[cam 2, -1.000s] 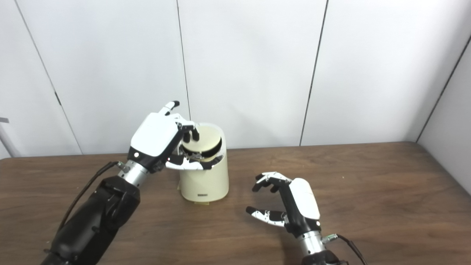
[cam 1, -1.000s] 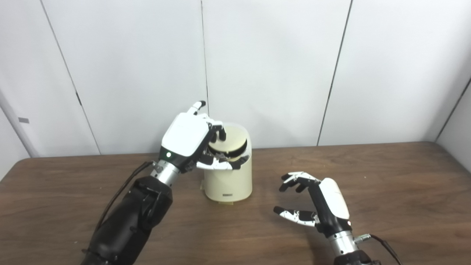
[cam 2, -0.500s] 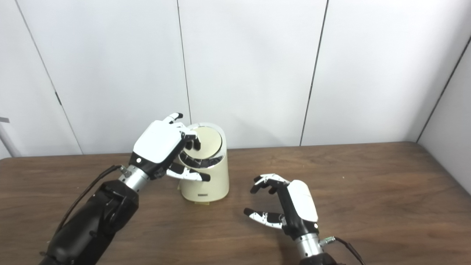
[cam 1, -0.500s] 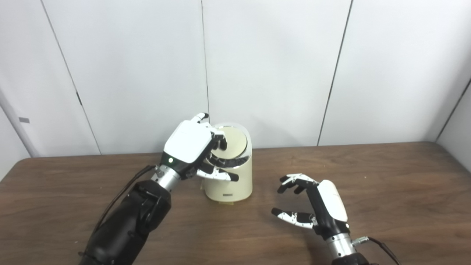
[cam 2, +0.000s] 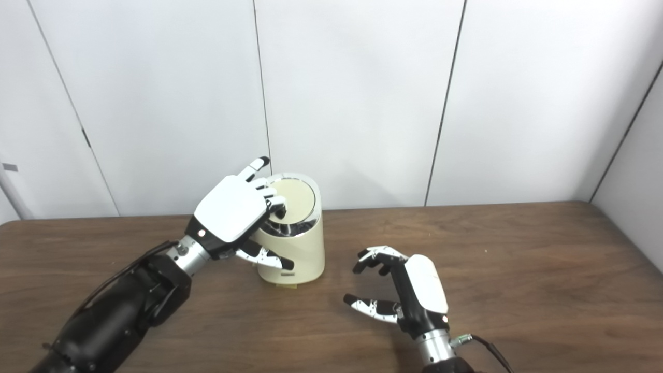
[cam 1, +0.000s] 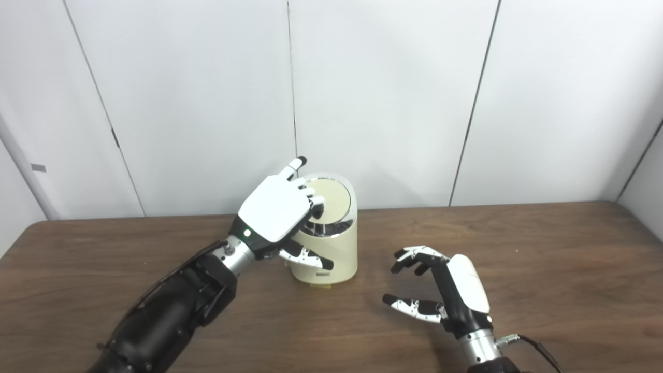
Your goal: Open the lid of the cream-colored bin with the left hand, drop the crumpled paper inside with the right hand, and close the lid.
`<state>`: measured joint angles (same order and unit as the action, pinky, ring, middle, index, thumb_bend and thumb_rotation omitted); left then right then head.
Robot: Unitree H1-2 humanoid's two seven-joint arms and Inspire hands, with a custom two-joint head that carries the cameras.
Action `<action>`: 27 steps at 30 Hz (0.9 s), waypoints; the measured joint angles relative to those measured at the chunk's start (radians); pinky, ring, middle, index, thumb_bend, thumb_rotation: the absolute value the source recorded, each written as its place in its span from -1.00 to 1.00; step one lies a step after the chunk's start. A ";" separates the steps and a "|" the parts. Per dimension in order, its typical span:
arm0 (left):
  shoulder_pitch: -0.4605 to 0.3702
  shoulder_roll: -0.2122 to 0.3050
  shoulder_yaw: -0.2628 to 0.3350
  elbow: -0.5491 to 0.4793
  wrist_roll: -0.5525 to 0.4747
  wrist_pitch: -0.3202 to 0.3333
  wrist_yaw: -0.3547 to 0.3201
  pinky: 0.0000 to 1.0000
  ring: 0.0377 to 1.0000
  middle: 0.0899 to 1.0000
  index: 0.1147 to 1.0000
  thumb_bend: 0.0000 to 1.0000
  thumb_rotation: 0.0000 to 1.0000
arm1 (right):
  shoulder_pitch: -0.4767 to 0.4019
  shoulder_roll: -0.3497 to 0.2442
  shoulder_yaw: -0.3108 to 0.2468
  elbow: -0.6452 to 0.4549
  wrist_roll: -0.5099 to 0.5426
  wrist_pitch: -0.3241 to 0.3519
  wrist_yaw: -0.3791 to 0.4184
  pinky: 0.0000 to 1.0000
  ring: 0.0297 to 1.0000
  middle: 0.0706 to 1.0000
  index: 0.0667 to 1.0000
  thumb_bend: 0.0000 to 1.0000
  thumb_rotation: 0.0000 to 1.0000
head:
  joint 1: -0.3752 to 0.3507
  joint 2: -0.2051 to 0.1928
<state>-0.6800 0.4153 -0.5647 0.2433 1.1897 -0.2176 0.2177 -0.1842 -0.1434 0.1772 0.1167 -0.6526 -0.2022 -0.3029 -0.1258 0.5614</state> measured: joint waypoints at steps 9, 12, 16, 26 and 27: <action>0.094 -0.041 0.083 -0.078 -0.109 0.023 -0.033 1.00 0.40 0.13 0.12 0.64 0.59 | 0.000 0.000 0.001 0.000 0.000 0.000 0.000 0.00 0.21 0.29 -0.08 -0.03 -0.71 | 0.003 0.000; 0.120 -0.057 0.108 -0.103 -0.133 0.032 -0.047 0.97 0.39 0.17 0.19 0.60 0.71 | 0.000 0.000 0.002 0.000 0.000 0.000 0.000 -0.02 0.20 0.29 -0.08 -0.03 -0.71 | 0.005 0.000; 0.136 -0.088 0.156 -0.149 -0.182 0.046 -0.085 0.95 0.45 0.32 0.43 0.58 0.80 | -0.001 0.000 0.002 0.000 0.001 0.000 0.000 -0.02 0.20 0.30 -0.08 -0.03 -0.71 | 0.006 -0.002; 0.159 -0.147 0.311 -0.244 -0.367 0.123 -0.188 0.74 0.75 0.80 0.86 0.51 0.83 | -0.003 0.001 0.003 0.001 0.002 0.001 0.008 -0.01 0.21 0.29 -0.08 -0.03 -0.71 | 0.006 -0.008; 0.168 -0.151 0.330 -0.250 -0.406 0.124 -0.194 0.68 0.78 0.82 0.85 0.44 0.86 | -0.003 0.002 0.004 0.001 0.002 0.001 0.008 0.00 0.21 0.29 -0.08 -0.03 -0.71 | 0.005 -0.009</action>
<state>-0.5122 0.2638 -0.2346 -0.0072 0.7834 -0.0933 0.0240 -0.1875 -0.1419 0.1808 0.1173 -0.6504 -0.2010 -0.2945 -0.1212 0.5522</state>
